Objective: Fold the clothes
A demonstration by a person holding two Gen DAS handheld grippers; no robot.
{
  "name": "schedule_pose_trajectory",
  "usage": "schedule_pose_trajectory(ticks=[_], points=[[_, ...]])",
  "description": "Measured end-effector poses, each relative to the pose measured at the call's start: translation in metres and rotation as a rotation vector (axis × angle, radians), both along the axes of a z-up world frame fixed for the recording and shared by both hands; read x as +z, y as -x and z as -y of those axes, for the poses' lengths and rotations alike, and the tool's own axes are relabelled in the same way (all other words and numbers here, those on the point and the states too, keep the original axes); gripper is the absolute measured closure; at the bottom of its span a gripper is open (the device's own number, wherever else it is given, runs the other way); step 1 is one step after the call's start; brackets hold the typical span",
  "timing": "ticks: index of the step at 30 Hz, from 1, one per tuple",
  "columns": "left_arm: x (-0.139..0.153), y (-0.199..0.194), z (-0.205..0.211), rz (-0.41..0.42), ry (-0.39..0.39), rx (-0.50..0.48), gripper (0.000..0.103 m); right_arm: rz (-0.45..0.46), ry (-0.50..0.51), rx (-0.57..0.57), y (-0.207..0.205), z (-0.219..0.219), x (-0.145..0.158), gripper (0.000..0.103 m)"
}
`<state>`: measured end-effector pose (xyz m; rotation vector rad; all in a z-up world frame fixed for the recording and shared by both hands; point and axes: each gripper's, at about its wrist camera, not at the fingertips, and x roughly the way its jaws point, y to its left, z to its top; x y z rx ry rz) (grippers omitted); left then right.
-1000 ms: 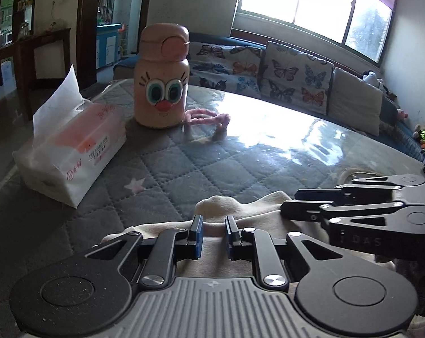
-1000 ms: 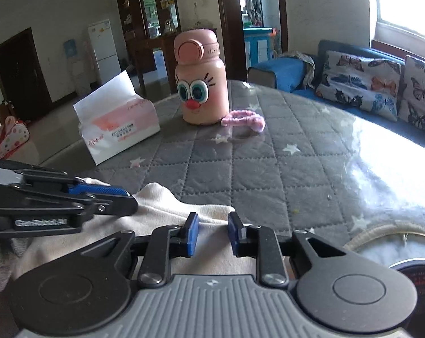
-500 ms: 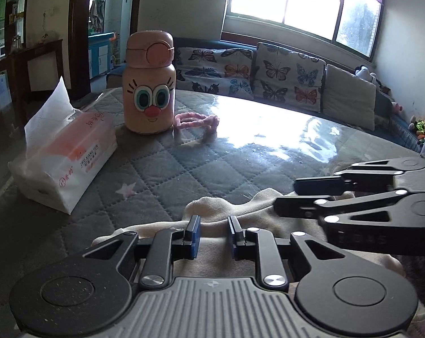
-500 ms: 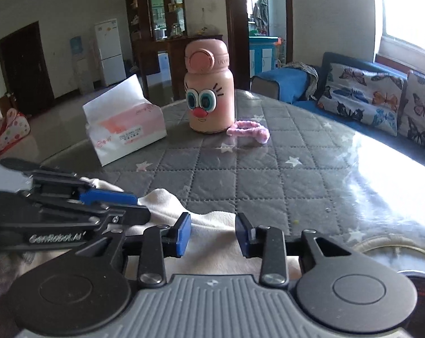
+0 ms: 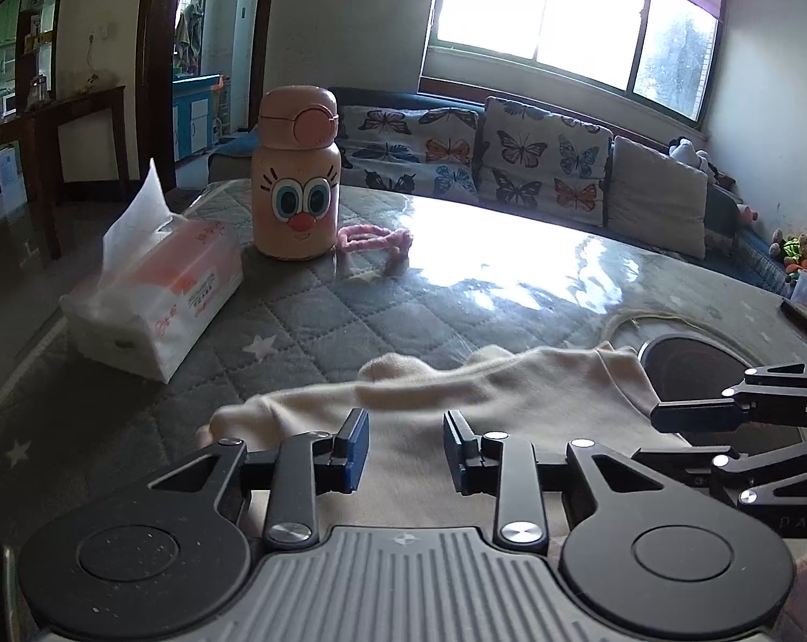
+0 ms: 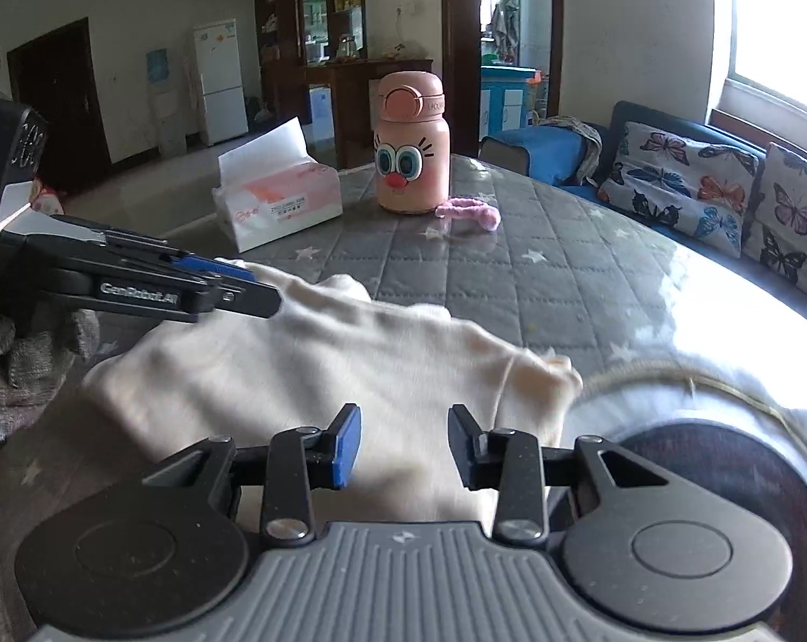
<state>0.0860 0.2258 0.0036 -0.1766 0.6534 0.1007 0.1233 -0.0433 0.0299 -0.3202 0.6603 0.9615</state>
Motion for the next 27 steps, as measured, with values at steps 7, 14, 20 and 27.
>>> schedule_pose_trajectory(ticks=[7,14,20,27], points=[[0.000,0.042,0.007,-0.005,0.003,0.019,0.070,0.014,-0.003,-0.006,0.026,0.021,-0.005,0.068],[-0.006,0.072,0.007,-0.028,0.029,0.070,0.063,0.000,0.024,-0.027,0.035,0.030,-0.011,0.066],[-0.001,0.093,0.019,-0.017,0.018,0.078,0.041,-0.020,-0.001,-0.027,0.050,0.035,-0.006,0.045],[0.001,0.103,0.031,-0.018,-0.011,0.078,0.019,-0.007,-0.010,-0.044,0.062,0.034,-0.001,0.023]])
